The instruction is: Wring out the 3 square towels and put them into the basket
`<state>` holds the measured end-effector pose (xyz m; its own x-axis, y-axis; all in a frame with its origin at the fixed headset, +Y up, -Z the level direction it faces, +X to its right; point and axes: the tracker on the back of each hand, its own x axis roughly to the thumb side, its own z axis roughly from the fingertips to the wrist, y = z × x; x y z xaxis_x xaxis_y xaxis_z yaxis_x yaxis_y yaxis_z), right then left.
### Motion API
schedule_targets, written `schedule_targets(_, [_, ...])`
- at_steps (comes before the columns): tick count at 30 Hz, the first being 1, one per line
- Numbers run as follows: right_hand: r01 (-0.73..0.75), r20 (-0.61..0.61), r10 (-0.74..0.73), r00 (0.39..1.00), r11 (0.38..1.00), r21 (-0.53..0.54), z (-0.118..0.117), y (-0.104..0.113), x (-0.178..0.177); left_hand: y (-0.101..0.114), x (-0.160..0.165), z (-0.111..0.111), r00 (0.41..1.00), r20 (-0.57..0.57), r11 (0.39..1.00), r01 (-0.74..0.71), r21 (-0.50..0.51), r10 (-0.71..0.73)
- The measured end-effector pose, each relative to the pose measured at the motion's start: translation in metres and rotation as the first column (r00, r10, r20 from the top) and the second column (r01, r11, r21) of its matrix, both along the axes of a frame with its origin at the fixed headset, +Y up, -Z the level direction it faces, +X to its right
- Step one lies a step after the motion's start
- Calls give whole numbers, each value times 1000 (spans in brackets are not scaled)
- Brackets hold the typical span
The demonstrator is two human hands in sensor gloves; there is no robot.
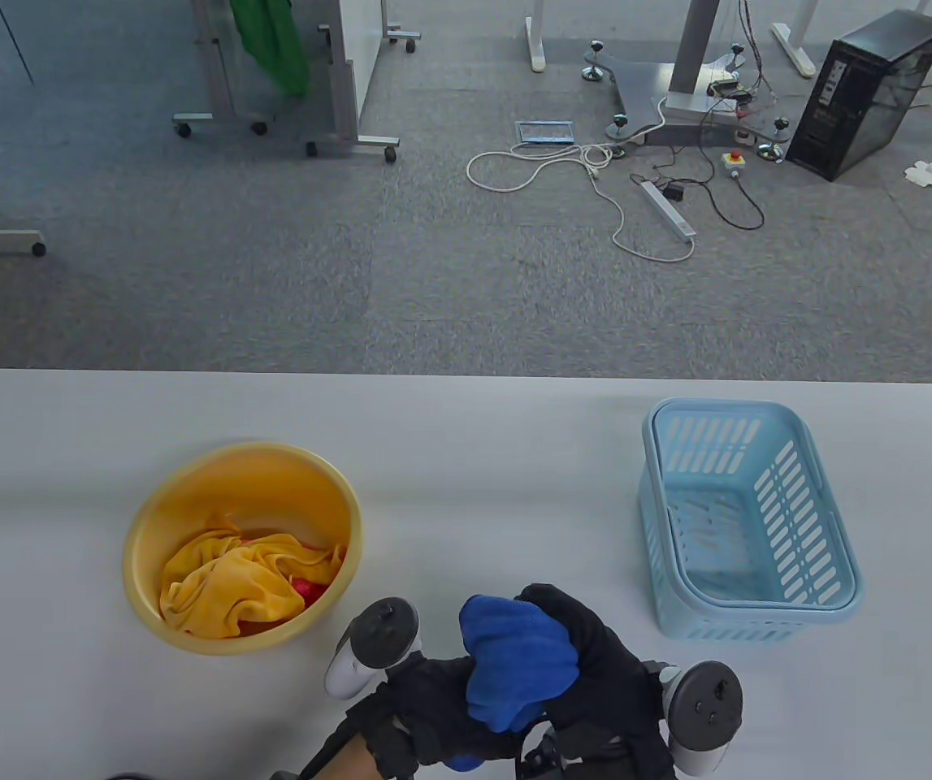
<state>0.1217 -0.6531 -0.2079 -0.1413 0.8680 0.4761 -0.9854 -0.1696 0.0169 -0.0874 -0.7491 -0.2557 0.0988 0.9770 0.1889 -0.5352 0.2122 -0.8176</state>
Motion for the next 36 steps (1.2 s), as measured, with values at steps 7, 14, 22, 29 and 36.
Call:
schedule_targets(7, [-23, 84, 25, 996, 999, -23, 3, 1, 6, -3, -14, -5, 986, -165, 996, 14, 87, 0])
schedule_targets(14, [-28, 139, 35, 990, 998, -50, 4, 2, 14, 1, -31, -10, 936, -334, 986, -63, 156, 113])
schedule_targets(22, [23, 157, -3, 988, 992, -123, 4, -2, 15, 7, -44, -11, 875, -434, 967, -130, 219, 216])
schedule_targets(29, [49, 149, -23, 989, 983, -177, 1, -9, 14, 12, -50, -10, 822, -465, 944, -268, 195, 329])
schedule_targets(36, [28, 109, -5, 994, 978, -209, -3, -14, 6, 17, -53, -10, 763, -488, 901, -414, 133, 423])
